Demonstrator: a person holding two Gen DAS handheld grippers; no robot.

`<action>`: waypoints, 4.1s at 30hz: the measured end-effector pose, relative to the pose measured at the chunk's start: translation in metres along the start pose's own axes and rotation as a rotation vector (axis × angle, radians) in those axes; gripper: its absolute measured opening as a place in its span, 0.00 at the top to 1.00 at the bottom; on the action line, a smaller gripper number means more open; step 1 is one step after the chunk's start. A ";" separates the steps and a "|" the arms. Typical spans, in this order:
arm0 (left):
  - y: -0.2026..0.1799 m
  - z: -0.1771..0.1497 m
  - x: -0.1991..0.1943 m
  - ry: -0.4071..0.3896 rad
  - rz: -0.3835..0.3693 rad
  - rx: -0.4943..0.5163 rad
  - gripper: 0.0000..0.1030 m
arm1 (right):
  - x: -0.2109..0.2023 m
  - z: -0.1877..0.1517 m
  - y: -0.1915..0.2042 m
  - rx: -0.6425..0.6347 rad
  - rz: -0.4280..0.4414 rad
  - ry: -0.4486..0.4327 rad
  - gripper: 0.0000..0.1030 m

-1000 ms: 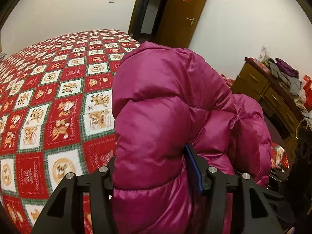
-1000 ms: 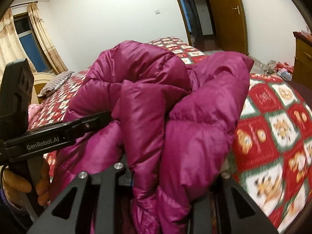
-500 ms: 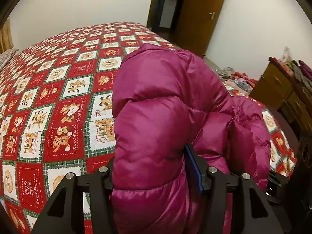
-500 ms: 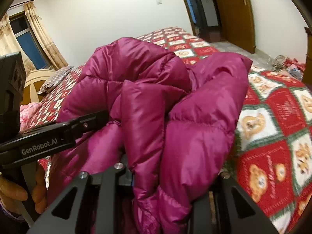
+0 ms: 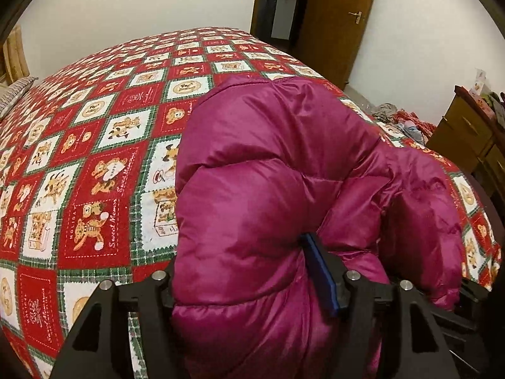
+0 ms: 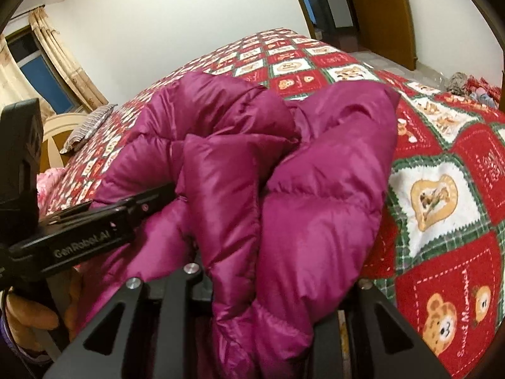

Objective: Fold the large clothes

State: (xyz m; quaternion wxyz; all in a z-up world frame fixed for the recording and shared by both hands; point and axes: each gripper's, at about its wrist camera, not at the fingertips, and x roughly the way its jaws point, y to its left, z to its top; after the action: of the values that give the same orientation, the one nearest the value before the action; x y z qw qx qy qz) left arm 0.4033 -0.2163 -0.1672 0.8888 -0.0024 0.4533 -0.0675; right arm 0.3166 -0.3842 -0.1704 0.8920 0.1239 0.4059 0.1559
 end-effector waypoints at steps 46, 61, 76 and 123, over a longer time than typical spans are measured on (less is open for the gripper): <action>-0.017 0.041 0.002 -0.121 0.243 0.269 0.14 | 0.000 -0.004 0.015 0.101 -0.403 -0.150 0.78; -0.007 0.037 0.048 -0.041 0.207 0.205 0.08 | 0.006 -0.002 0.006 0.141 -0.360 -0.167 0.78; 0.008 -0.006 -0.034 -0.034 0.147 0.211 0.08 | -0.009 -0.002 0.027 0.013 -0.461 -0.120 0.73; 0.003 -0.181 -0.287 -0.392 0.144 0.168 0.08 | -0.229 -0.164 0.130 0.125 -0.457 -0.324 0.15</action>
State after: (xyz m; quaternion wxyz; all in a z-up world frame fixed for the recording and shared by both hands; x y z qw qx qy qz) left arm 0.0914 -0.1677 -0.0433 0.9595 0.0908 0.2638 -0.0398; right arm 0.0261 -0.3360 -0.0735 0.9478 0.1074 0.2843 -0.0965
